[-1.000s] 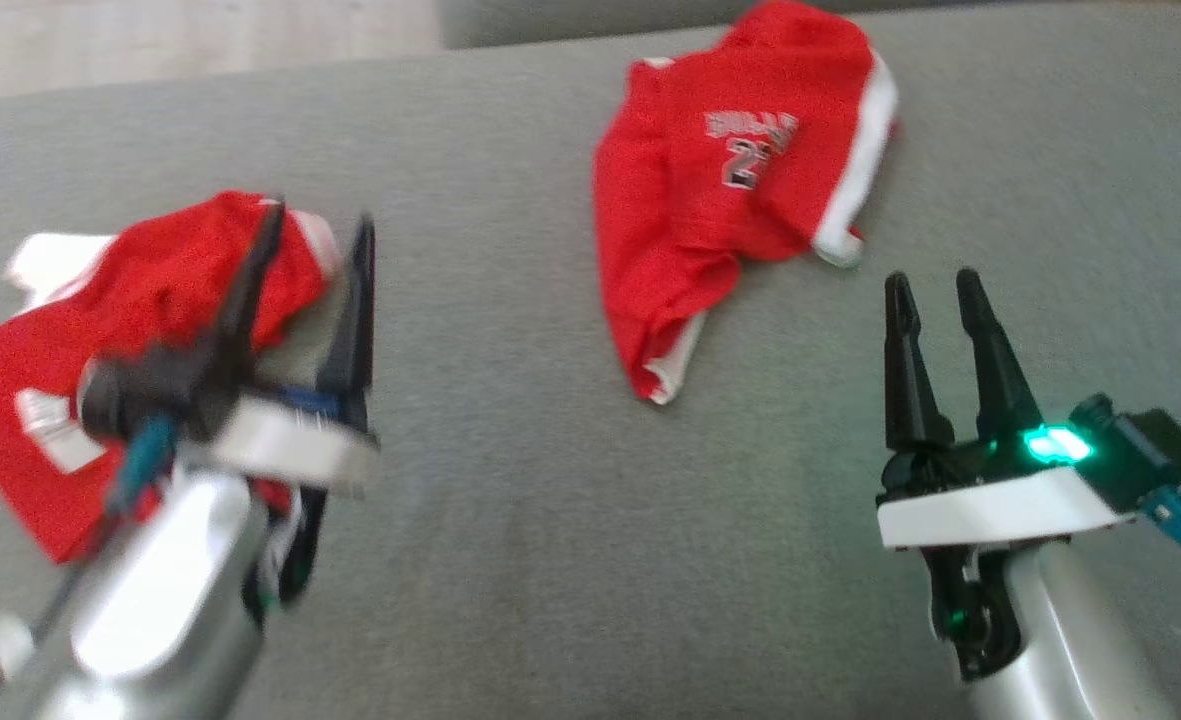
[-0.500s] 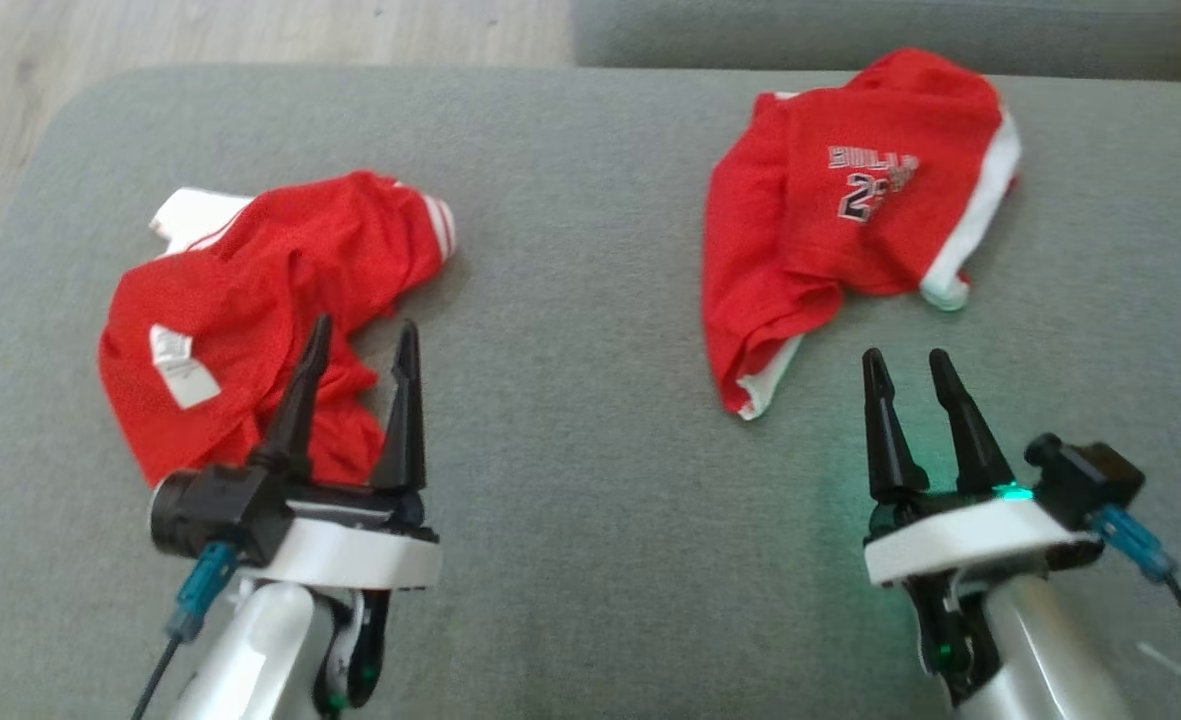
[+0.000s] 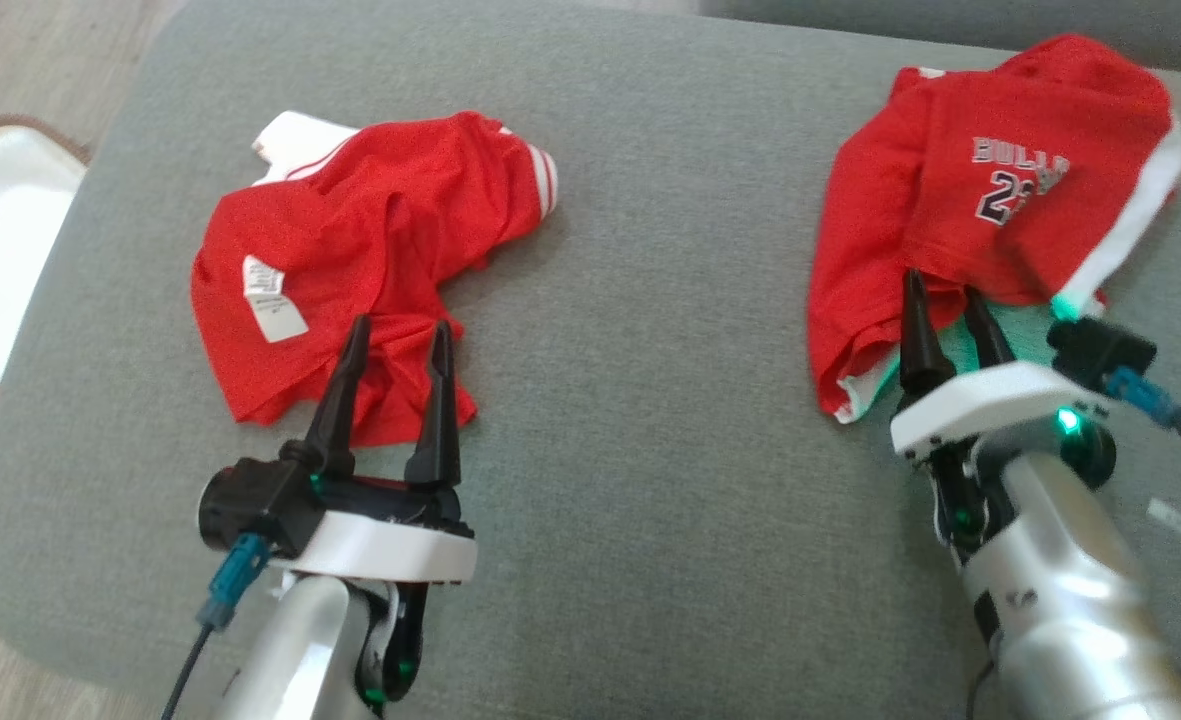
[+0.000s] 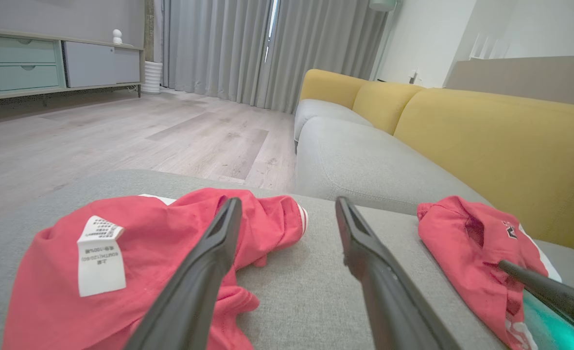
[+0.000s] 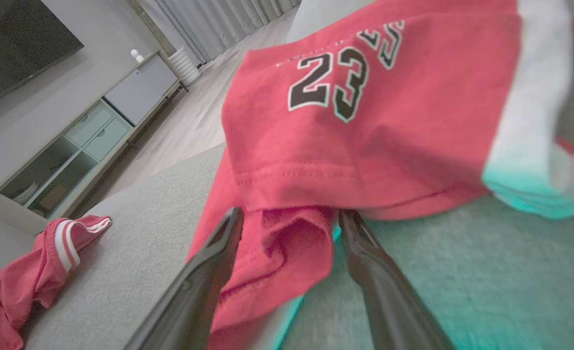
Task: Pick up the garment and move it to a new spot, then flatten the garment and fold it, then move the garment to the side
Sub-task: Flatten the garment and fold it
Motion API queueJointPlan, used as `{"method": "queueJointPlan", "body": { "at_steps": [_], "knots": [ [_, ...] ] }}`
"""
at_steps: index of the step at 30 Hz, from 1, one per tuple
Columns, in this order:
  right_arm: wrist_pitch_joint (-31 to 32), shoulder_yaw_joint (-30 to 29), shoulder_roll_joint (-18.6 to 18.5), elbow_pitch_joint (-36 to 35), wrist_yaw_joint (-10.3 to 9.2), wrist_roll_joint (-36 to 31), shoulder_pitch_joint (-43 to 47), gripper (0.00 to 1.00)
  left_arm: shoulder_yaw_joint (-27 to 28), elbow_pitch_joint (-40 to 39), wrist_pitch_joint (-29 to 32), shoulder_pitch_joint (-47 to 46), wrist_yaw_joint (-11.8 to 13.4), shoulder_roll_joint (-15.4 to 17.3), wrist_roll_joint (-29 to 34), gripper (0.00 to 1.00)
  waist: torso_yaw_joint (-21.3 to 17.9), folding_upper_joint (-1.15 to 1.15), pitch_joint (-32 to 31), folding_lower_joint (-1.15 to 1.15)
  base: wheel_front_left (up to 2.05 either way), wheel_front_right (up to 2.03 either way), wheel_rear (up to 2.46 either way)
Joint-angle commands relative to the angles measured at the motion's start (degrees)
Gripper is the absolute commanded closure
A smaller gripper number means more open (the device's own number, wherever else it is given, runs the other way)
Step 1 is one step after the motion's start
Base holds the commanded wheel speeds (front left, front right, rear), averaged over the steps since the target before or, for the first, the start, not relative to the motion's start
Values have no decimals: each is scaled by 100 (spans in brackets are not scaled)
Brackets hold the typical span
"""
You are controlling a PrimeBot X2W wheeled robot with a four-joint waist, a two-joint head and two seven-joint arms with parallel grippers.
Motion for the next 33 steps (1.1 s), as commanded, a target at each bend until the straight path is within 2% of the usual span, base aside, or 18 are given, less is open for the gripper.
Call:
{"method": "queueJointPlan", "body": {
  "at_steps": [1, 2, 3, 4, 5, 10, 13, 21, 22, 24, 29, 33],
  "knots": [
    [-61, 211, 79, 43, -4, 28, -190, 0, 244, -123, -37, -173, -31, 24, 71, 0, 66, 0, 33, 0, 0, 0, 0],
    [-81, 251, 79, 169, -4, 39, -278, 0, 266, -104, -37, -171, -61, 0, 105, 0, 87, 0, 35, 0, 0, 0, 0],
    [-98, 304, 79, 279, -4, 54, -356, 31, 289, -87, -37, -166, -88, -23, 134, 0, 102, 0, 35, 0, 0, 0, 0],
    [-115, 367, 79, 362, -4, 62, -427, 84, 309, -67, -37, -163, -109, -42, 171, 0, 116, 0, 35, 0, 0, 0, 0],
    [-131, 430, 79, 410, -4, 100, -483, 100, 326, -49, -37, -162, -129, -59, 205, 0, 125, 0, 31, 0, 0, 0, 0],
    [-173, 784, 79, 498, -4, 248, -632, 100, 460, 7, -37, -168, -200, -121, 313, 0, 57, 0, -12, 0, 0, 0, 0],
    [-181, 983, 79, 297, -4, 334, -673, 100, 521, 20, -37, -168, -240, -148, 361, 0, -24, 0, -58, 0, 0, 0, 0],
    [-184, 1782, 79, -1309, -4, 754, -655, 100, 680, 12, -37, -54, -287, -190, 407, 0, -230, 0, -329, 0, 0, 0, 0],
    [-184, 1782, 79, -1309, -4, 754, -655, 100, 680, 12, -37, -54, -287, -190, 407, 0, -230, 0, -329, 0, 0, 0, 0],
    [-184, 1885, 79, -1760, -4, 858, -680, 100, 768, -17, -37, 16, -282, -194, 407, 0, -323, 0, -411, 0, 0, 0, 0],
    [-185, 1446, 79, -2512, -4, 739, -621, 100, 1016, -118, -37, 193, -283, -199, 419, 0, -640, 0, -570, 0, 0, 0, 0],
    [-1, 751, -26, -2514, -4, 247, -290, 100, 1164, -190, -37, 278, -302, -201, 450, 0, -927, 0, -653, 0, 0, 0, 0]
  ]
}}
